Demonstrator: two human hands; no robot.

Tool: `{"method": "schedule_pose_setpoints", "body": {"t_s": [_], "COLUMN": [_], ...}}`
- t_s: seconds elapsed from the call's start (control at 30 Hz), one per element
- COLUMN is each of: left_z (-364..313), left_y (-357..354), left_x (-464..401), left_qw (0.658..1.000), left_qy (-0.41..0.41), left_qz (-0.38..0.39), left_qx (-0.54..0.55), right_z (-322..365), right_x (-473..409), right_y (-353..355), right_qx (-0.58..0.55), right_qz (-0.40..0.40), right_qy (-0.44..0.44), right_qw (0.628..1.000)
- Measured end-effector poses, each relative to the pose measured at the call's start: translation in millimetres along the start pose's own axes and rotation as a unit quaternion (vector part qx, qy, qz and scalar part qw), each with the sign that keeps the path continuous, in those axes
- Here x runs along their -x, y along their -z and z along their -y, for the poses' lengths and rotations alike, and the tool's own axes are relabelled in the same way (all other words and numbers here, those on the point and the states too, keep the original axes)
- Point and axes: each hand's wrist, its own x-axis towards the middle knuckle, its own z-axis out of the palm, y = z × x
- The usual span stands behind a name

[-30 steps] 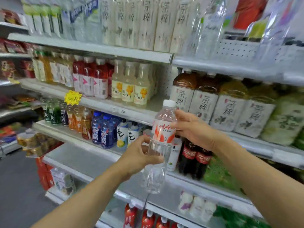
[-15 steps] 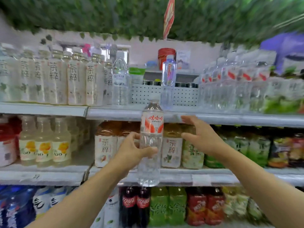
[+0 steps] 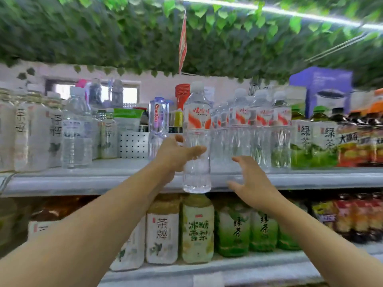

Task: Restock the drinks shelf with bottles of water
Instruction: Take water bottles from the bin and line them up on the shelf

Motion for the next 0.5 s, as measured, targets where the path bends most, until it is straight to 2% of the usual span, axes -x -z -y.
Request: {"method": "schedule_pose_setpoints", "body": {"t_s": [0.1,0.5], "left_z": [-10,3], "left_y": [-21,-60], "left_x": [-32,-101], "left_qw": [1.0,1.0], "left_qy": [-0.007,-0.023], "left_qz": [-0.008,-0.015], "left_qx": [0.016,0.0], "right_z": [-19,-37], "right_x": [-7,-24], "right_y": [-3,-18], "right_qx": [0.02,0.079], "right_qz": [-0.03,-0.058], "right_qy": [0.018,0.063], "right_qw": [0.999,0.993]}}
